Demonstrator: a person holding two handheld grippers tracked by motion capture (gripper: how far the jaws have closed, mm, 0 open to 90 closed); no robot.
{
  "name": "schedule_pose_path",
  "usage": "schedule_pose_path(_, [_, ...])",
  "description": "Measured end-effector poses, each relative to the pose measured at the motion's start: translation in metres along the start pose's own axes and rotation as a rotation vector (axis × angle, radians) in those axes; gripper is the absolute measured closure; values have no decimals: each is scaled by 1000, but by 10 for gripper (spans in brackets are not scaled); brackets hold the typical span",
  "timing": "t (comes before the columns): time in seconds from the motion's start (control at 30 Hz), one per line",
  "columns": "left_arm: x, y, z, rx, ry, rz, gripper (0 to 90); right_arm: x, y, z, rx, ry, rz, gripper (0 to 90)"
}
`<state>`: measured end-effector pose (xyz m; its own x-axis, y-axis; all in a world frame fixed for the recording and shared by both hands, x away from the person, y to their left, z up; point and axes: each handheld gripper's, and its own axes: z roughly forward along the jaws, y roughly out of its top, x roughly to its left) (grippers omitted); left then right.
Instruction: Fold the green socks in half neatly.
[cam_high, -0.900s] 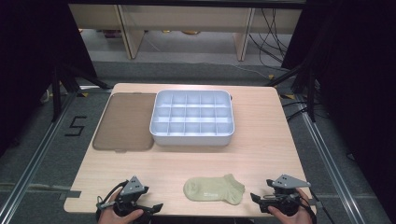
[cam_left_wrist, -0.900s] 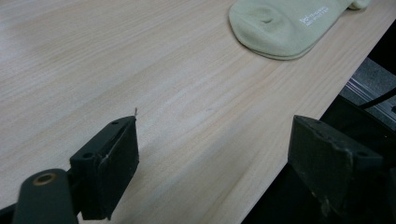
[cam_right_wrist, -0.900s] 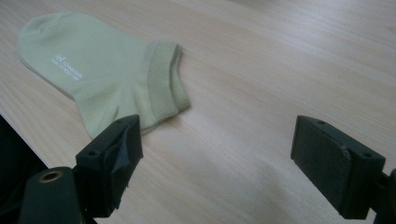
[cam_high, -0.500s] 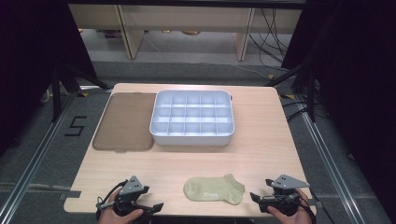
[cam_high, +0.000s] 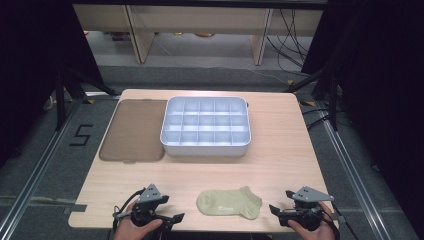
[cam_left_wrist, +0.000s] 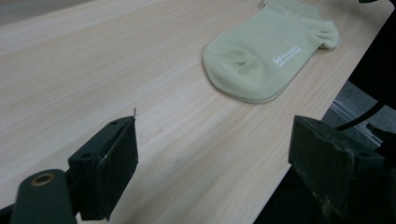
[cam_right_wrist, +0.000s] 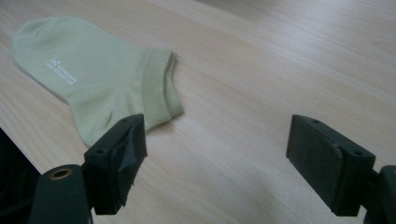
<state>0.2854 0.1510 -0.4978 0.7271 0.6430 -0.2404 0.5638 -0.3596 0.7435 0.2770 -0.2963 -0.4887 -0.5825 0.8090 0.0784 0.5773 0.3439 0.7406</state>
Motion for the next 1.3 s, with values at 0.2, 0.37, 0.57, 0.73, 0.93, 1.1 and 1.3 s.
schedule_pose_path(0.2, [-5, 16, 20, 1, 11, 14, 173, 1, 1, 1, -7, 7, -27, 216])
schedule_pose_path(0.37, [-12, 26, 36, 25, 1, 32, 216, 1, 1, 1, -13, 20, -29, 222])
schedule_pose_path(0.57, [-12, 34, 51, 62, 10, 55, 258, 2, 1, 1, -15, 3, -51, 225])
schedule_pose_path(0.73, [-12, 37, 59, 81, 19, 54, 325, 4, 1, 3, 1, 28, -37, 229])
schedule_pose_path(0.93, [-14, 36, 65, 80, 12, 50, 426, 4, 2, 2, 4, 44, -44, 233])
schedule_pose_path(1.1, [-17, 34, 67, 95, 27, 87, 529, 5, 2, 3, -19, 16, -62, 236])
schedule_pose_path(1.3, [-22, 32, 70, 82, 32, 94, 697, 7, 3, 3, -24, 17, -65, 241])
